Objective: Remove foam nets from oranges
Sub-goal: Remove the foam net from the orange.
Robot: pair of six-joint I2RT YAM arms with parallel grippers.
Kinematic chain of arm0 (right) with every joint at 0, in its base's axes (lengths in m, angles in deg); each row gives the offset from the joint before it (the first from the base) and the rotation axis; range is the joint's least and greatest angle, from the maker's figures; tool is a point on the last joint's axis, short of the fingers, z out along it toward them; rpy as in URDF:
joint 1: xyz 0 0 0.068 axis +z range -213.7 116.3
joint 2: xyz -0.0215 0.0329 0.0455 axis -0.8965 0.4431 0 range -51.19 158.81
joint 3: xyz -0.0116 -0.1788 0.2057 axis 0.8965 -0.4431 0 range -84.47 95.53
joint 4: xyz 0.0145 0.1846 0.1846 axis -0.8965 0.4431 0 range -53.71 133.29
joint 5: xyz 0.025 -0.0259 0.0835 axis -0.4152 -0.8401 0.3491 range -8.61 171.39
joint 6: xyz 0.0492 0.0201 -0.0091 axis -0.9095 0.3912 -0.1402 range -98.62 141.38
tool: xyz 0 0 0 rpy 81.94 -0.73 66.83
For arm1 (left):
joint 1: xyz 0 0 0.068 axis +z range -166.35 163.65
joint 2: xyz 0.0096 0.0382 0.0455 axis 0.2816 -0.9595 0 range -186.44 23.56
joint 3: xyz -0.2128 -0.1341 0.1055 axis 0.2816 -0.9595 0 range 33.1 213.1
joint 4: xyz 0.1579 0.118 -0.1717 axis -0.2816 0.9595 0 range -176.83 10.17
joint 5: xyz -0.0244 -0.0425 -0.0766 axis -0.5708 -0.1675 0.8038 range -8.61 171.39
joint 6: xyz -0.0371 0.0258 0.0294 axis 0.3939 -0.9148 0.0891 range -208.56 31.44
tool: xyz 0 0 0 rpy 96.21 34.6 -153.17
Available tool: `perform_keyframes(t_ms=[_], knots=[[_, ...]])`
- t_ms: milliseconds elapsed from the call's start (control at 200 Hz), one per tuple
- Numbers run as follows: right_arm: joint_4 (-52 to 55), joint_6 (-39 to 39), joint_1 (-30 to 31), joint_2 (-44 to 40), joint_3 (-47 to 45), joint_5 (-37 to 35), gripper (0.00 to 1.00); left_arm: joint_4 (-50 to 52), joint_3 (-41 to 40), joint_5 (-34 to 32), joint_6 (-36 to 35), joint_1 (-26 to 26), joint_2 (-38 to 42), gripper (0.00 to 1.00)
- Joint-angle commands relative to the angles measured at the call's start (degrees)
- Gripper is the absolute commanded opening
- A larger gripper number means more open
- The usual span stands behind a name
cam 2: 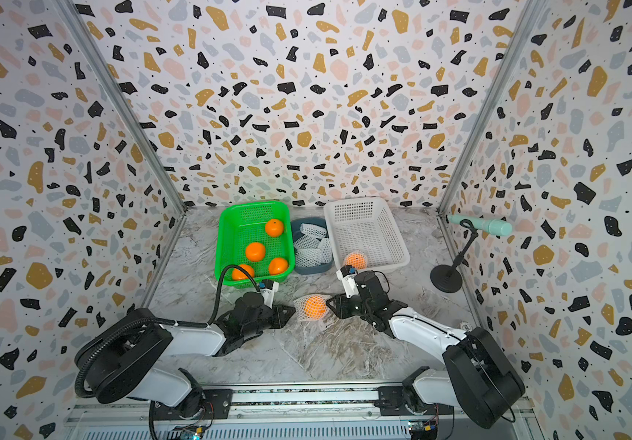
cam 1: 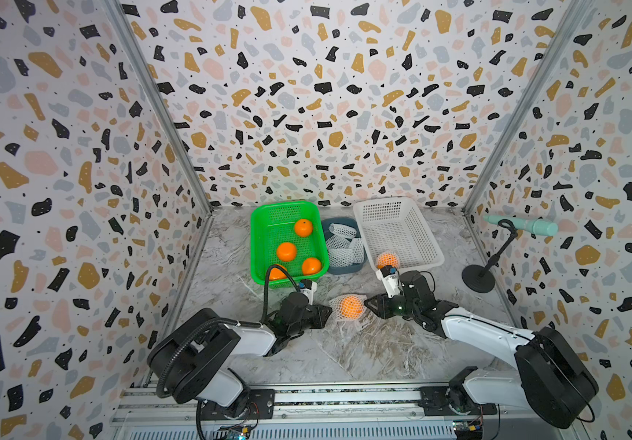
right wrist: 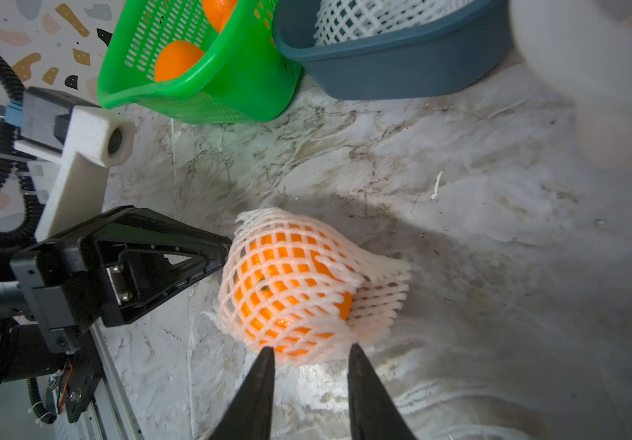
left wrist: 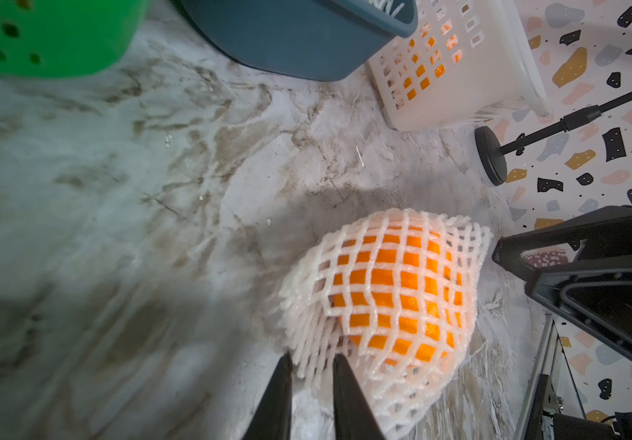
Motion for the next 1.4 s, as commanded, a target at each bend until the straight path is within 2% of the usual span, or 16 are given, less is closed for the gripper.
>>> perform_keyframes(t_ms=[0,916,1111,1276,1396], knots=[[-0.56,-0.27,-0.23,-1.14,0.07,0.17,0.34,-2.03,1.61,-0.29,-1.21,-0.57,-0.98,0.21],[-2.62,0.27,-0.39,0.69,-0.62,0.17,0.34,-2.28,5.06,1.36,-2.30,-2.24,-5.12,0.17],[-4.93,-0.13,-1.07,1.45,-1.55,1.79,0.39,-5.91,4.10,3.26,-1.65,-2.40,-5.79,0.23],[-6.76,-0.62,-1.99,2.25,-2.08,3.06,0.47,-6.51,4.17,3.74,-1.48,-2.64,-5.67,0.32],[-7.82,-0.76,-2.39,3.18,-2.13,3.68,0.51,-6.95,4.18,3.94,-1.33,-2.77,-5.70,0.35]])
